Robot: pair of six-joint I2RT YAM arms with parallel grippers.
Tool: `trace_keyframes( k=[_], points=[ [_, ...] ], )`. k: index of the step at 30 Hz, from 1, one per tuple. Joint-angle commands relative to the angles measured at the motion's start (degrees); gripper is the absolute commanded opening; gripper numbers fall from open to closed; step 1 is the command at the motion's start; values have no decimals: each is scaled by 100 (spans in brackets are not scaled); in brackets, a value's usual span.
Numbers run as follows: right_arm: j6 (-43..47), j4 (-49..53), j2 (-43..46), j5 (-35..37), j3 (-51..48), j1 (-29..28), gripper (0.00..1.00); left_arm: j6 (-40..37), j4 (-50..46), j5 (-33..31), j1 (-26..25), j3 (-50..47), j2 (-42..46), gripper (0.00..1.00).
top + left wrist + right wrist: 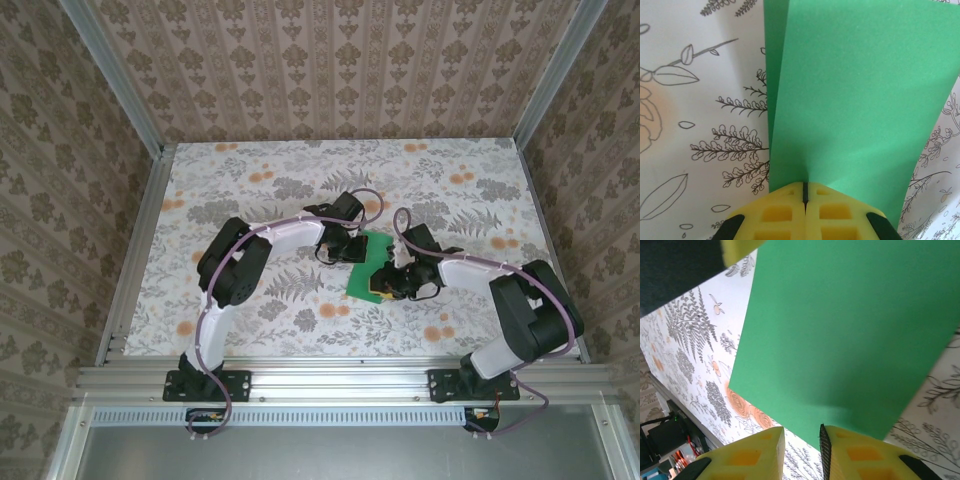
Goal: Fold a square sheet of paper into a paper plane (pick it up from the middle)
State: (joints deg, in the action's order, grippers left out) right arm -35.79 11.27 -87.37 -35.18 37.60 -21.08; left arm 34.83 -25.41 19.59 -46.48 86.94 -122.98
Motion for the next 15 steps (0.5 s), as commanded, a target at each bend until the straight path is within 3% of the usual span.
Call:
trace_keyframes(
  k=[1,8,15],
  points=[
    [-232,-197,-129,-130,-214,-67,27,-121,-247,-69,-28,-35,-231,0],
    [-243,172,-249,415,-218,-107,27,-134,-251,-61,-28,-25,-233,0],
    [-313,-4,219,-80,-226,-209,27,-151,-256,-52,-27,-24,-225,0]
  ],
)
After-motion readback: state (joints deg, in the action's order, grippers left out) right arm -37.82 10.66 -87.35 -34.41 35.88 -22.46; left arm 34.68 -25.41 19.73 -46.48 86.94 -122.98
